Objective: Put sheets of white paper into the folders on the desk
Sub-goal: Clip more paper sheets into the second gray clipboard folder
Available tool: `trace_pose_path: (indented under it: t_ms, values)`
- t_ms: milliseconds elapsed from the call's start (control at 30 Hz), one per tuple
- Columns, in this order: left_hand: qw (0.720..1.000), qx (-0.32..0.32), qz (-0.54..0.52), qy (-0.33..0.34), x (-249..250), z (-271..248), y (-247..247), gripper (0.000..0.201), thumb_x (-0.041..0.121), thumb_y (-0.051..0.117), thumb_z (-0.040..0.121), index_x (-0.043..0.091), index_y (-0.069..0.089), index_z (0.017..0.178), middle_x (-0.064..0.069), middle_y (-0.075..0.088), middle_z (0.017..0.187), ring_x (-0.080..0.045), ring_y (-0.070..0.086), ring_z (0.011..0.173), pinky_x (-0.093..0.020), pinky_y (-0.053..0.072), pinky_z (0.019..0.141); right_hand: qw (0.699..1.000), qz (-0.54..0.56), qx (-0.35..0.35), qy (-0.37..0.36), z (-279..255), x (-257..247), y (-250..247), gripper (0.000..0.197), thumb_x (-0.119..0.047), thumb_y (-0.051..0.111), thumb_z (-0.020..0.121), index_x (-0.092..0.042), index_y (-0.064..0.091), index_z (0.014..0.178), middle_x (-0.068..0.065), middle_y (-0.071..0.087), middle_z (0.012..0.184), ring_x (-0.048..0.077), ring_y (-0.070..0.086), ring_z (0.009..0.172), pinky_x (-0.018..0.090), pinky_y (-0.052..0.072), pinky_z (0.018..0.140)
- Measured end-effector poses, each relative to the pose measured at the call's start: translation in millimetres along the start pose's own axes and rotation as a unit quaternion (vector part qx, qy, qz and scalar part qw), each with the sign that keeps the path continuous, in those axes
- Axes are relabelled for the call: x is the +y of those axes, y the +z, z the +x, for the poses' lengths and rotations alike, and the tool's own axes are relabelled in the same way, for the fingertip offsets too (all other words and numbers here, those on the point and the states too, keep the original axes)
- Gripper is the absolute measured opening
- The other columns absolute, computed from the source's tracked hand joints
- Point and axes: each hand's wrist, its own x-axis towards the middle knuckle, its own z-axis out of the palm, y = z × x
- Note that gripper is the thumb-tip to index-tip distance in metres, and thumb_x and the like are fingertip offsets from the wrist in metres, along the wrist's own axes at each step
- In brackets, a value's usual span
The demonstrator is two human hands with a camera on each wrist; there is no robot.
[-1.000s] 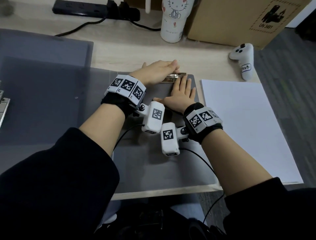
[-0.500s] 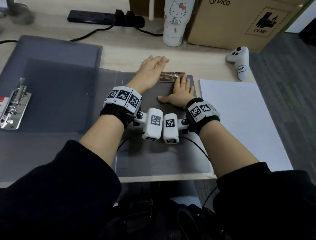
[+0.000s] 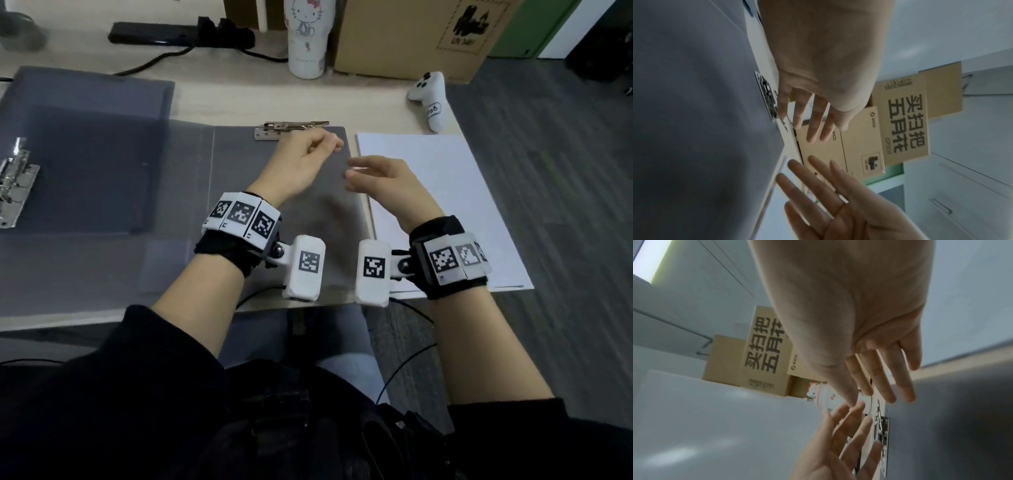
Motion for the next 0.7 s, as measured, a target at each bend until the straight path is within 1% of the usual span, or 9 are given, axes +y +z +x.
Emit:
trace_pose_path:
  t_ms: [133, 200, 300, 333, 367, 400, 533, 600, 700]
  values:
    - [0.999, -0.022, 0.023, 0.011, 18.1, -21.1, 33.8, 0.023, 0.021, 0.051, 0.095, 0.011, 0.068, 0.106, -0.001, 0.069, 0.104, -0.008, 0.060, 0.098, -0.011, 0.041, 0.086, 0.988, -0.005, 0.144, -0.052, -28.5, 22.3, -28.2, 0.024, -0.011, 0.061, 0.086, -0.006, 0.065, 0.110, 0.012, 0.071, 0.102, 0.021, 0.068, 0.095, 0.029, 0.052, 0.091]
    - [0.999, -0.038, 0.036, 0.011, 23.9, -29.2, 51.0, 0.021, 0.020, 0.053, 0.094, 0.014, 0.068, 0.107, 0.000, 0.069, 0.106, -0.006, 0.059, 0.094, -0.012, 0.042, 0.085, 0.973, -0.049, 0.215, -0.069, -41.0, 34.0, -39.2, 0.022, -0.010, 0.059, 0.085, -0.007, 0.067, 0.106, 0.009, 0.072, 0.100, 0.016, 0.068, 0.094, 0.028, 0.052, 0.090]
    - [0.996, -0.067, 0.052, 0.007, 30.6, -40.4, 74.6, 0.021, 0.018, 0.054, 0.093, 0.014, 0.067, 0.109, 0.014, 0.058, 0.084, 0.002, 0.051, 0.063, -0.003, 0.037, 0.065, 0.944, -0.120, 0.299, -0.075, -56.1, 53.6, -53.5, 0.024, -0.011, 0.056, 0.085, -0.006, 0.067, 0.106, 0.007, 0.071, 0.104, 0.015, 0.065, 0.100, 0.026, 0.049, 0.092]
    - [0.996, -0.075, 0.057, 0.006, 32.0, -43.0, 81.2, 0.022, 0.017, 0.054, 0.093, 0.013, 0.067, 0.110, -0.001, 0.066, 0.084, -0.005, 0.051, 0.064, -0.003, 0.037, 0.061, 0.935, -0.143, 0.319, -0.064, -59.7, 61.2, -57.9, 0.026, -0.012, 0.055, 0.086, -0.006, 0.066, 0.109, 0.006, 0.070, 0.109, 0.018, 0.063, 0.106, 0.026, 0.046, 0.094]
    - [0.994, -0.084, 0.063, 0.006, 33.0, -45.0, 87.0, 0.021, 0.015, 0.054, 0.093, 0.012, 0.066, 0.110, -0.006, 0.063, 0.104, -0.009, 0.051, 0.075, -0.005, 0.038, 0.064, 0.926, -0.166, 0.336, -0.051, -63.1, 68.2, -62.0, 0.029, -0.014, 0.055, 0.087, -0.007, 0.065, 0.113, 0.006, 0.067, 0.115, 0.021, 0.059, 0.111, 0.027, 0.042, 0.097]
    - [0.993, -0.092, 0.068, 0.006, 34.0, -46.1, 92.3, 0.022, 0.015, 0.053, 0.093, 0.012, 0.066, 0.110, -0.006, 0.066, 0.094, -0.010, 0.050, 0.085, -0.008, 0.037, 0.069, 0.916, -0.190, 0.350, -0.039, -65.4, 75.4, -67.2, 0.032, -0.016, 0.055, 0.087, -0.007, 0.062, 0.117, 0.008, 0.064, 0.119, 0.024, 0.055, 0.117, 0.030, 0.040, 0.100]
    - [0.990, -0.111, 0.079, -0.029, 27.6, -41.9, 109.7, 0.023, 0.015, 0.052, 0.092, 0.014, 0.064, 0.112, -0.004, 0.059, 0.124, -0.014, 0.053, 0.116, -0.019, 0.036, 0.099, 0.886, -0.307, 0.342, 0.061, -70.4, 92.7, -86.6, 0.060, -0.029, 0.059, 0.089, -0.004, 0.038, 0.139, 0.014, 0.041, 0.145, 0.032, 0.026, 0.141, 0.050, 0.020, 0.115]
    - [0.987, -0.117, 0.107, -0.034, 21.4, -38.9, 115.8, 0.023, 0.012, 0.055, 0.090, 0.013, 0.065, 0.111, -0.005, 0.058, 0.125, -0.018, 0.050, 0.122, -0.023, 0.037, 0.103, 0.884, -0.328, 0.316, 0.109, -70.6, 97.9, -93.8, 0.077, -0.037, 0.062, 0.086, -0.001, 0.026, 0.144, 0.017, 0.033, 0.149, 0.034, 0.024, 0.139, 0.050, 0.022, 0.113]
    - [0.982, -0.113, 0.152, -0.030, 15.0, -34.2, 118.6, 0.026, 0.012, 0.065, 0.082, 0.015, 0.067, 0.108, -0.002, 0.057, 0.124, -0.019, 0.049, 0.120, -0.031, 0.039, 0.104, 0.882, -0.336, 0.305, 0.126, -67.4, 104.7, -97.0, 0.082, -0.041, 0.067, 0.080, 0.002, 0.029, 0.139, 0.020, 0.036, 0.140, 0.036, 0.031, 0.128, 0.047, 0.031, 0.105]
